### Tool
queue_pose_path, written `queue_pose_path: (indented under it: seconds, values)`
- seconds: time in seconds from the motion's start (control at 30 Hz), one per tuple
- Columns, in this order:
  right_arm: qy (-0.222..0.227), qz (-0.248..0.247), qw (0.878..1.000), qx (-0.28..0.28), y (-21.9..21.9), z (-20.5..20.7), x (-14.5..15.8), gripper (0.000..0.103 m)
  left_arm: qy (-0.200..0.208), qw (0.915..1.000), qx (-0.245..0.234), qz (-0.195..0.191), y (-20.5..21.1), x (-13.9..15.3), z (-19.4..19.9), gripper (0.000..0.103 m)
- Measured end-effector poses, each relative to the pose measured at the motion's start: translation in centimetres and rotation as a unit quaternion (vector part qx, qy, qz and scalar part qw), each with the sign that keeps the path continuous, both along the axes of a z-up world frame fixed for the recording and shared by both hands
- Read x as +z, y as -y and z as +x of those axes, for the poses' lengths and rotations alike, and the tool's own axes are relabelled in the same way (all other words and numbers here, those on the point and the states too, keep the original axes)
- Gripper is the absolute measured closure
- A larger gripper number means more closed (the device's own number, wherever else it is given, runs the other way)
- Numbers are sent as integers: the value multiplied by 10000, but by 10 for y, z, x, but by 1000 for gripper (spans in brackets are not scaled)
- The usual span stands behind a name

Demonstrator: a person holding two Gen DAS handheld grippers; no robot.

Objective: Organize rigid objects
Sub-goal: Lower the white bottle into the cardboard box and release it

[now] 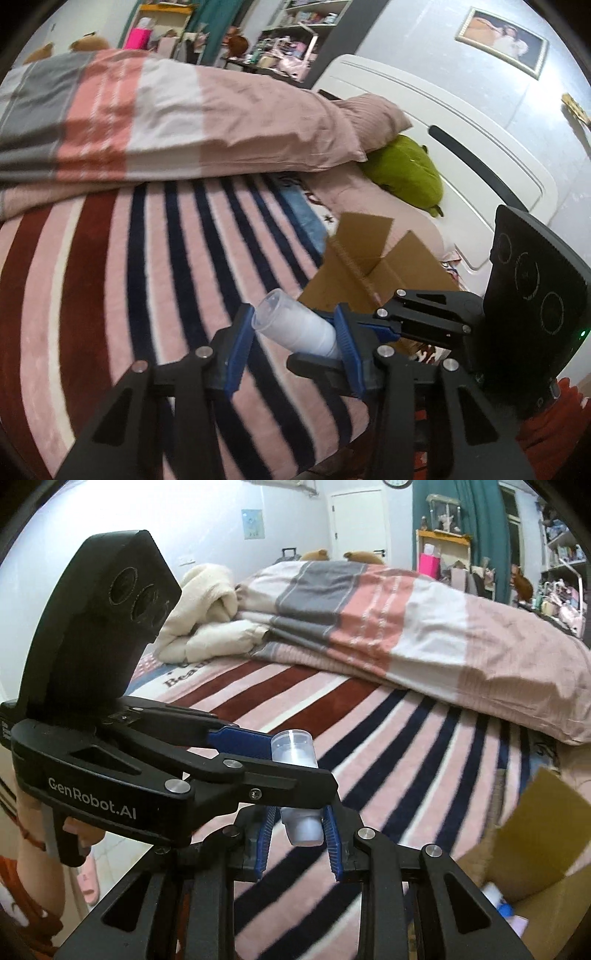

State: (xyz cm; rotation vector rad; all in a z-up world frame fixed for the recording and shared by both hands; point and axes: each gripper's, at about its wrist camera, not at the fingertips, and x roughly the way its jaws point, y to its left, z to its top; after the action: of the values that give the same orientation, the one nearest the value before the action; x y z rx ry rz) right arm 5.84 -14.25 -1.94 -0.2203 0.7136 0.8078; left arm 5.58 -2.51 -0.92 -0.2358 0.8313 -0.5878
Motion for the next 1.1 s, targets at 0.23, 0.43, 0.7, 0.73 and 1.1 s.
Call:
queue_pose_path:
  seconds: [0.23, 0.43, 0.7, 0.73, 1.1]
  values:
    - [86, 93, 9990, -428, 53, 2, 19, 82, 80, 9987, -486, 99, 59, 18, 16, 62]
    - [-25, 137, 9961, -868, 101, 11, 25, 82, -53, 9961, -865, 181, 108, 17, 35, 62]
    - [-296, 84, 9916, -1257, 146, 30, 13, 82, -273, 9925, -1130, 382, 152, 6, 56, 62]
    - [-314, 65, 9913, -1276, 149, 30, 11, 82, -293, 9922, -1141, 403, 155, 5, 58, 62]
    - [-573, -21, 9876, -1461, 165, 40, -3, 66, -177, 9942, -837, 659, 153, 7, 59, 25]
